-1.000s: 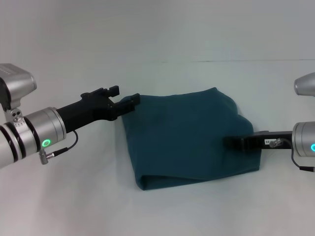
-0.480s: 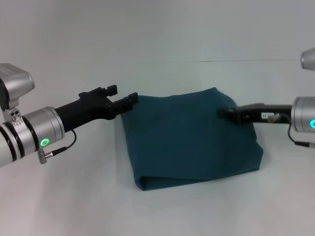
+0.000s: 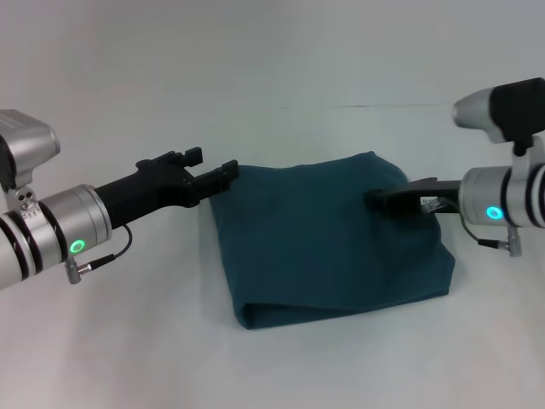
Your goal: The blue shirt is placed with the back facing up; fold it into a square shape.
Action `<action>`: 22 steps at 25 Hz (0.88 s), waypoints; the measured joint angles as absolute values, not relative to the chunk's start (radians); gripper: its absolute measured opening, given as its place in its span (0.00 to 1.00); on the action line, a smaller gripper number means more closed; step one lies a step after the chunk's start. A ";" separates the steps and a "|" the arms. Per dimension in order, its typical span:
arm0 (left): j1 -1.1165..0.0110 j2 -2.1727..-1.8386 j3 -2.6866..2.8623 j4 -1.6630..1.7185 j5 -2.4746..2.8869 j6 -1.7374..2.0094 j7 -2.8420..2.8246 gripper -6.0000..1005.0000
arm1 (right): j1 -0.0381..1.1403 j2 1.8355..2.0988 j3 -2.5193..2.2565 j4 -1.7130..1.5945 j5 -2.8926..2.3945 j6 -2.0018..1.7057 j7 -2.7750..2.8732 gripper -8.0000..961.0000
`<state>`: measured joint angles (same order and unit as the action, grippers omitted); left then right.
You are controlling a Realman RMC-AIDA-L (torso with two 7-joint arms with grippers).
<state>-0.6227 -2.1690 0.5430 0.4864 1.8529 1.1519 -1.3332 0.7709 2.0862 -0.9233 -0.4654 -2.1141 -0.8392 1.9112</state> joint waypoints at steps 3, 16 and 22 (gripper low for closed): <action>-0.623 -2.169 0.543 0.487 1.853 1.152 -1.337 0.77 | 0.788 2.089 -0.956 -0.431 -2.114 -0.773 1.911 0.04; -0.621 -2.166 0.543 0.494 1.853 1.130 -1.342 0.77 | 0.779 2.092 -0.984 -0.490 -2.031 -0.819 1.878 0.06; -0.623 -2.166 0.543 0.492 1.853 1.110 -1.342 0.77 | 0.780 2.090 -0.986 -0.513 -2.021 -0.825 1.878 0.07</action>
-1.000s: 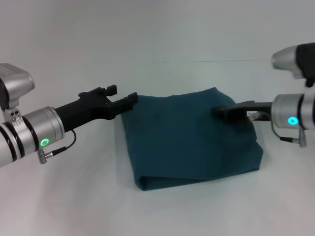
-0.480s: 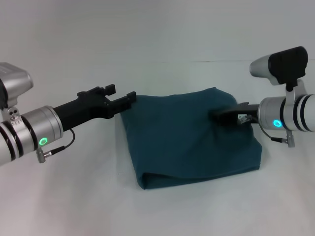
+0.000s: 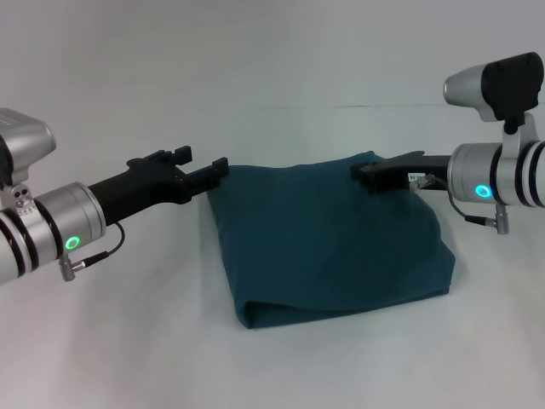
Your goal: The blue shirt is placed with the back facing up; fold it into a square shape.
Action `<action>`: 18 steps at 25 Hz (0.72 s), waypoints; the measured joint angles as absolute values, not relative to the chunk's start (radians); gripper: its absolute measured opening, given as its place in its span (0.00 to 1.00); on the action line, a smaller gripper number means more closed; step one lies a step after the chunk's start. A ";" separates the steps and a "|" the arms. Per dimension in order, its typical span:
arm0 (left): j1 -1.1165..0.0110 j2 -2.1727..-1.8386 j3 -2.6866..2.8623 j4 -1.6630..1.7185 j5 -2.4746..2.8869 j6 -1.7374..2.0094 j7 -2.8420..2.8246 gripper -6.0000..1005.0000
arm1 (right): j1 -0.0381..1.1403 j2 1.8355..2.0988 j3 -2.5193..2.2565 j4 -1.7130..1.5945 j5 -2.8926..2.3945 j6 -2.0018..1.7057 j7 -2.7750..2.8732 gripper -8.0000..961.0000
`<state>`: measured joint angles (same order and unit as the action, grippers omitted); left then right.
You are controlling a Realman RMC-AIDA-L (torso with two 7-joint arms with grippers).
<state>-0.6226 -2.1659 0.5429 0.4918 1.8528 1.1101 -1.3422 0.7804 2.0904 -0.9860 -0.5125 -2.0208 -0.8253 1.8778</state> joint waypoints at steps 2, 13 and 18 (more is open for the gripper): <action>-0.623 -2.166 0.543 0.491 1.853 1.109 -1.342 0.77 | 0.785 2.093 -0.997 -0.506 -2.023 -0.791 1.877 0.07; -0.626 -2.166 0.546 0.488 1.851 1.108 -1.342 0.77 | 0.840 2.100 -1.109 -0.390 -2.017 -0.613 1.875 0.08; -0.621 -2.166 0.546 0.489 1.851 1.107 -1.342 0.77 | 0.842 2.100 -1.119 -0.399 -2.007 -0.615 1.875 0.09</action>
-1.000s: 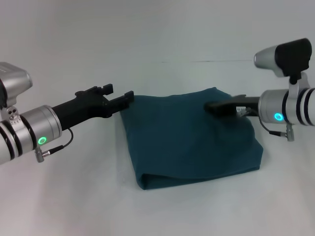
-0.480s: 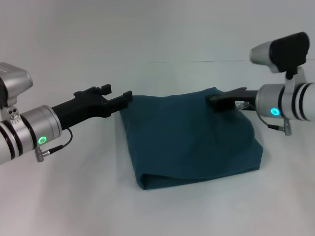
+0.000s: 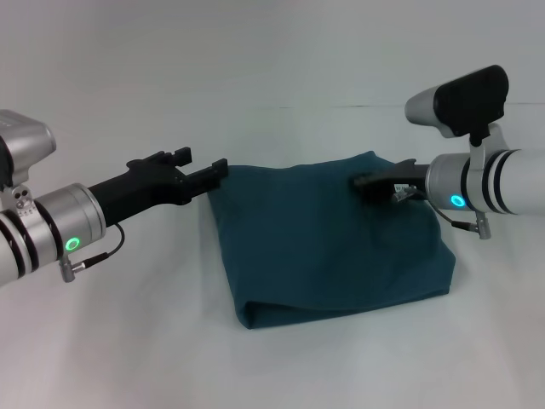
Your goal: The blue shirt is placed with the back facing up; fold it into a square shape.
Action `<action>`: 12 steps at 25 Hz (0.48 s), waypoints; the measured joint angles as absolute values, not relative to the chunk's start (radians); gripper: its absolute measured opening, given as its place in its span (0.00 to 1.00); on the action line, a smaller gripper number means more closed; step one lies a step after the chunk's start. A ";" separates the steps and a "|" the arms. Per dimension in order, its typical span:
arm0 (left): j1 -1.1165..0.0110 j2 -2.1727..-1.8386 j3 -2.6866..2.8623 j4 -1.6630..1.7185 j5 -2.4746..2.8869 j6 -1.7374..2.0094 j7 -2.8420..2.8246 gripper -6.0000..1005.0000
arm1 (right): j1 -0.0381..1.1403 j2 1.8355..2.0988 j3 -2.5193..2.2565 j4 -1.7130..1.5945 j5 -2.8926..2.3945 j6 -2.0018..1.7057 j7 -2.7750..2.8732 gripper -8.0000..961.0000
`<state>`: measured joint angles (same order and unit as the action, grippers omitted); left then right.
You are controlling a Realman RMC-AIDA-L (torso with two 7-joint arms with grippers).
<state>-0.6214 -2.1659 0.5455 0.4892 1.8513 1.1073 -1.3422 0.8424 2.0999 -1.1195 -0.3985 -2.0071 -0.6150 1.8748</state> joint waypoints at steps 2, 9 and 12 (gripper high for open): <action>-0.620 -2.166 0.544 0.490 1.851 1.107 -1.342 0.77 | 0.831 2.100 -1.121 -0.421 -1.989 -0.635 1.875 0.09; -0.620 -2.166 0.546 0.490 1.852 1.086 -1.382 0.77 | 0.754 2.095 -1.119 -0.543 -1.909 -0.737 1.874 0.10; -0.617 -2.166 0.544 0.488 1.854 1.079 -1.383 0.77 | 0.718 2.092 -1.114 -0.581 -1.878 -0.779 1.874 0.10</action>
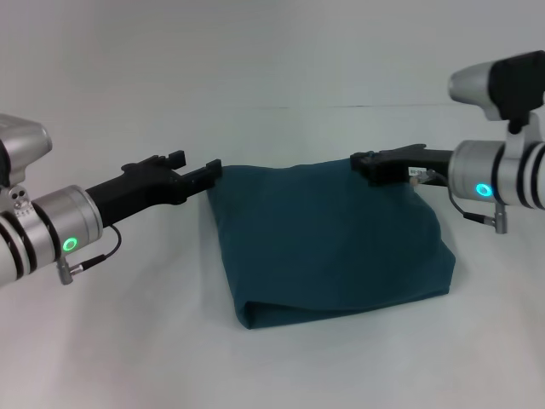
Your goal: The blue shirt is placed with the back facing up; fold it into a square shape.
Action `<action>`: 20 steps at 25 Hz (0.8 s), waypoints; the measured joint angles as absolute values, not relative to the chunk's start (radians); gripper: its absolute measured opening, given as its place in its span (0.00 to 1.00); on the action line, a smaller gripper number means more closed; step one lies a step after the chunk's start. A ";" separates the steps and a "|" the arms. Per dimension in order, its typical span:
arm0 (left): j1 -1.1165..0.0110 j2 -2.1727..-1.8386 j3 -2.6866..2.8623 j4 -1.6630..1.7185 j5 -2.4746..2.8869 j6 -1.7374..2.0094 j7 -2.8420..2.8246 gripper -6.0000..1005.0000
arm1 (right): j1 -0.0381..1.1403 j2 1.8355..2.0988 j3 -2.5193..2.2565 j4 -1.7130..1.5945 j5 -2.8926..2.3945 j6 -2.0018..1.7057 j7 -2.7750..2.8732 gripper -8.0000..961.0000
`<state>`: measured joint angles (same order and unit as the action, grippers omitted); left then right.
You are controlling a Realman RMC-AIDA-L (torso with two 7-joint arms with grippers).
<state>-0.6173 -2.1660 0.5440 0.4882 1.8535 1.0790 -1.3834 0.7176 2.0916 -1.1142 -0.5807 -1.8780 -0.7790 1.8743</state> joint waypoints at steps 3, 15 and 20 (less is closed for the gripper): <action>-0.610 -2.166 0.547 0.488 1.859 1.080 -1.384 0.77 | 0.681 2.087 -1.105 -0.614 -1.852 -0.829 1.874 0.10; -0.562 -2.167 0.608 0.496 1.864 1.237 -1.323 0.77 | 0.639 2.071 -0.916 -0.647 -1.844 -1.093 1.808 0.41; -0.545 -2.172 0.685 0.491 1.864 1.251 -1.252 0.77 | 0.636 2.048 -0.847 -0.649 -1.844 -1.225 1.809 0.58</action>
